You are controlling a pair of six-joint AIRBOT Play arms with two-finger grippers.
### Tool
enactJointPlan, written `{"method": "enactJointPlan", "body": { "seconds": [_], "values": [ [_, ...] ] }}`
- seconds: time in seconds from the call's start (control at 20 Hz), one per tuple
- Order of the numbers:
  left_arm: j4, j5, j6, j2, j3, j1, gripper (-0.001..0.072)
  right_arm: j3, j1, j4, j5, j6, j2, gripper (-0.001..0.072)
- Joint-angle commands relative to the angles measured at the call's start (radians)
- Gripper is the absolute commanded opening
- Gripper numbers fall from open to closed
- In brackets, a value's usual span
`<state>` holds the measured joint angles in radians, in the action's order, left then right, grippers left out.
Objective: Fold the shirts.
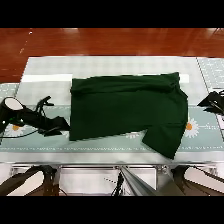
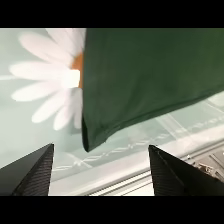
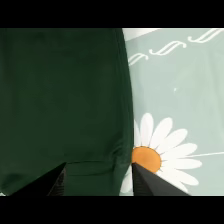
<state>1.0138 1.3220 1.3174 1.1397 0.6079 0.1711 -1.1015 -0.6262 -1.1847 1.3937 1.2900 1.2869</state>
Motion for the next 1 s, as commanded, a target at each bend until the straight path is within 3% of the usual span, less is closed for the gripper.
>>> {"method": "enactJointPlan", "body": {
  "seconds": [0.0,0.2,0.25,0.3,0.35,0.4,0.45,0.65,0.8,0.9,0.95],
  "values": [
    [-0.056,-0.049,-0.026,0.014,-0.066,-0.020,0.0720,0.036,-0.018,0.051,-0.026,-0.028,-0.017,0.0498],
    [-0.183,-0.146,-0.024,0.096,-0.066,-0.106,0.0718,0.036,-0.018,0.053,-0.024,-0.028,-0.017,0.0497],
    [-0.221,-0.173,-0.028,0.128,-0.066,-0.138,0.0666,0.036,-0.018,0.053,-0.018,-0.028,-0.017,0.0497],
    [-0.245,-0.188,-0.040,0.161,-0.065,-0.170,0.0519,0.036,-0.018,0.053,-0.010,-0.028,-0.017,0.0497],
    [-0.247,-0.202,-0.042,0.196,-0.061,-0.200,0.0276,0.036,-0.018,0.054,-0.001,-0.028,-0.018,0.0497],
    [-0.248,-0.209,-0.042,0.222,-0.060,-0.214,0.0100,0.036,-0.018,0.054,0.009,-0.027,-0.018,0.0497],
    [-0.247,-0.208,-0.043,0.240,-0.060,-0.215,0.0017,0.036,-0.018,0.052,0.013,-0.027,-0.018,0.0497],
    [-0.244,-0.184,-0.054,0.209,-0.060,-0.171,0.0017,0.054,-0.019,-0.103,0.024,-0.003,-0.017,0.0497],
    [-0.245,-0.177,-0.076,0.147,-0.060,-0.126,0.0017,0.156,-0.022,-0.093,0.024,-0.005,-0.017,0.0499],
    [-0.244,-0.176,-0.076,0.110,-0.060,-0.098,0.0017,0.235,-0.022,-0.082,0.006,-0.036,-0.017,0.0599],
    [-0.245,-0.172,-0.077,0.098,-0.060,-0.087,0.0017,0.266,-0.022,-0.089,-0.015,-0.045,-0.017,0.0598]
  ]
}}
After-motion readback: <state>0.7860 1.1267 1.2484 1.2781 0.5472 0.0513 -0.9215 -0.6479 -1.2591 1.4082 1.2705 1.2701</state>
